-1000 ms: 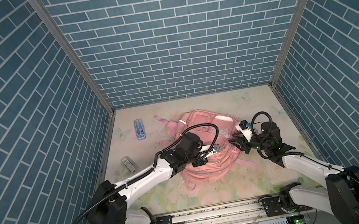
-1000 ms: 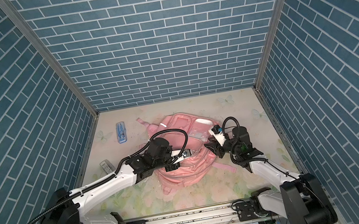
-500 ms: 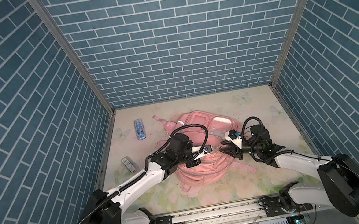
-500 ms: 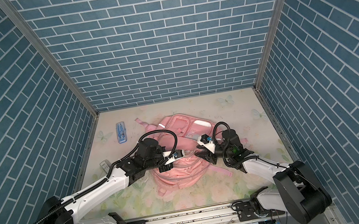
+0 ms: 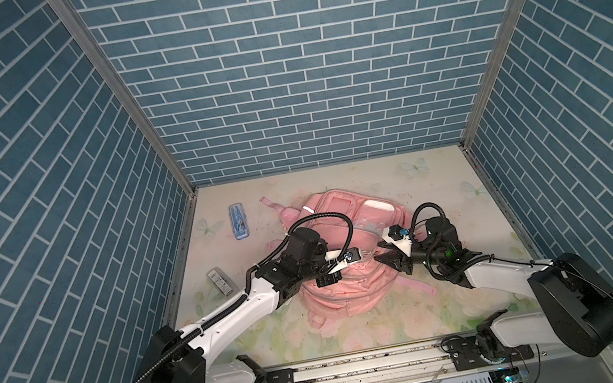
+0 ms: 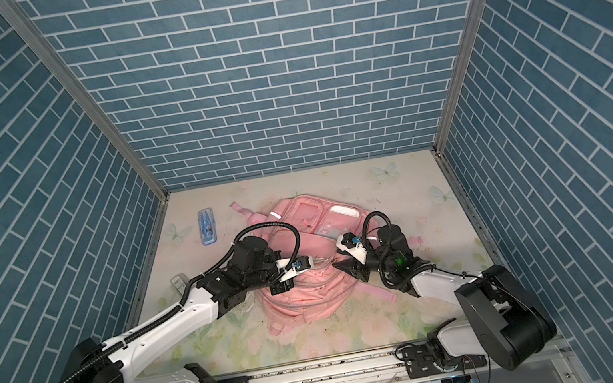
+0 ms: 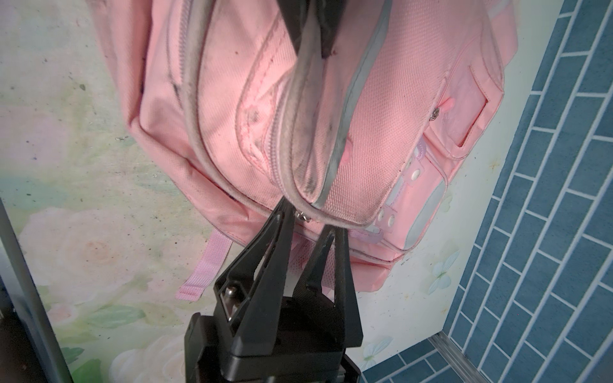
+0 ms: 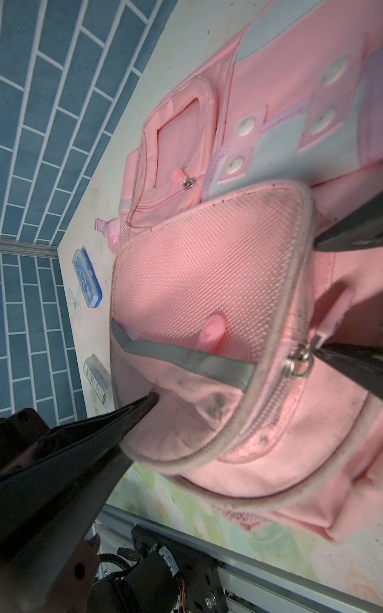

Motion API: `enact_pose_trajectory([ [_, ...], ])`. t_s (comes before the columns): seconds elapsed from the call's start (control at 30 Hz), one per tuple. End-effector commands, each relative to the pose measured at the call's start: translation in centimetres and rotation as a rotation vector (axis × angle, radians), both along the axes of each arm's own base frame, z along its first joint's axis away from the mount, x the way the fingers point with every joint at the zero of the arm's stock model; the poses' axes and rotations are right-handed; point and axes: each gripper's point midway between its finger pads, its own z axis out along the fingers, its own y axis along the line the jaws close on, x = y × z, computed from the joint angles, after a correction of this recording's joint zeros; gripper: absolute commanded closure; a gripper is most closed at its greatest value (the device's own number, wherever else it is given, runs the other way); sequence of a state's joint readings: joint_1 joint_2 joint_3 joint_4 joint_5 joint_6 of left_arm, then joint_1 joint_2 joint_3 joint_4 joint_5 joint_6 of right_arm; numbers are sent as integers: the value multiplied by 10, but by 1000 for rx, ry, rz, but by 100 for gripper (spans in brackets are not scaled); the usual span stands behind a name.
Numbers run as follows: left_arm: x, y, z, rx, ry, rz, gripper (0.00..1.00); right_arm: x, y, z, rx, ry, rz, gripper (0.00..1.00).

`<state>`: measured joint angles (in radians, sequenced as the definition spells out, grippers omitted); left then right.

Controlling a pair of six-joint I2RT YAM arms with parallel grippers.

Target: Pack the student bag

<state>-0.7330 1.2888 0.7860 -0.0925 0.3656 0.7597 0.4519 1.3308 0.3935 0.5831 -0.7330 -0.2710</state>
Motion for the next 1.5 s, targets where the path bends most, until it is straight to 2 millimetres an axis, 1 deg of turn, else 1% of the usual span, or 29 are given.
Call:
enact_pose_trajectory([
  [0.0, -1, -12, 35, -107, -62, -47, 100, 0, 5, -2, -22, -34, 48, 57],
  [0.07, 2, -12, 38, -121, -60, -31, 100, 1, 7, -4, -24, -22, 58, 59],
  [0.2, 7, -15, 49, -164, -69, -7, 100, -4, 8, -7, -33, -3, 83, 72],
  [0.3, 13, -13, 53, -179, -65, 20, 100, -8, 6, -7, -30, 5, 84, 83],
  [0.37, 16, -12, 52, -181, -56, 42, 100, -9, 4, -6, -24, 8, 69, 86],
  [0.47, 24, -11, 52, -185, -26, 95, 100, -12, 2, -1, -13, 13, 50, 92],
  [0.5, 26, -12, 53, -189, -12, 112, 100, -13, 1, 2, -9, 12, 41, 96],
  [0.6, 29, -15, 58, -210, 28, 143, 100, -14, -2, 12, 5, 8, 2, 99],
  [0.67, 28, -17, 58, -217, 40, 144, 100, -15, -4, 19, 24, -4, -17, 100],
  [0.73, 23, -20, 57, -218, 42, 127, 100, -15, -5, 21, 37, -22, -30, 97],
  [0.8, 14, -24, 56, -217, 35, 91, 100, -12, -5, 20, 38, -39, -40, 95],
  [0.9, 9, -27, 59, -228, 24, 68, 100, -6, -2, 16, 13, -34, -28, 92],
  [1.03, 9, -27, 63, -236, 17, 63, 100, -6, 3, 14, 9, -48, 6, 84],
  [1.2, 12, -29, 61, -229, 30, 68, 100, -7, 4, 10, 5, -36, 22, 79],
  [1.3, 13, -31, 60, -230, 36, 70, 100, -8, 4, 10, 7, -39, 25, 80],
  [1.47, 18, -29, 58, -226, 47, 103, 100, -9, 4, 17, 26, -42, 16, 87],
])
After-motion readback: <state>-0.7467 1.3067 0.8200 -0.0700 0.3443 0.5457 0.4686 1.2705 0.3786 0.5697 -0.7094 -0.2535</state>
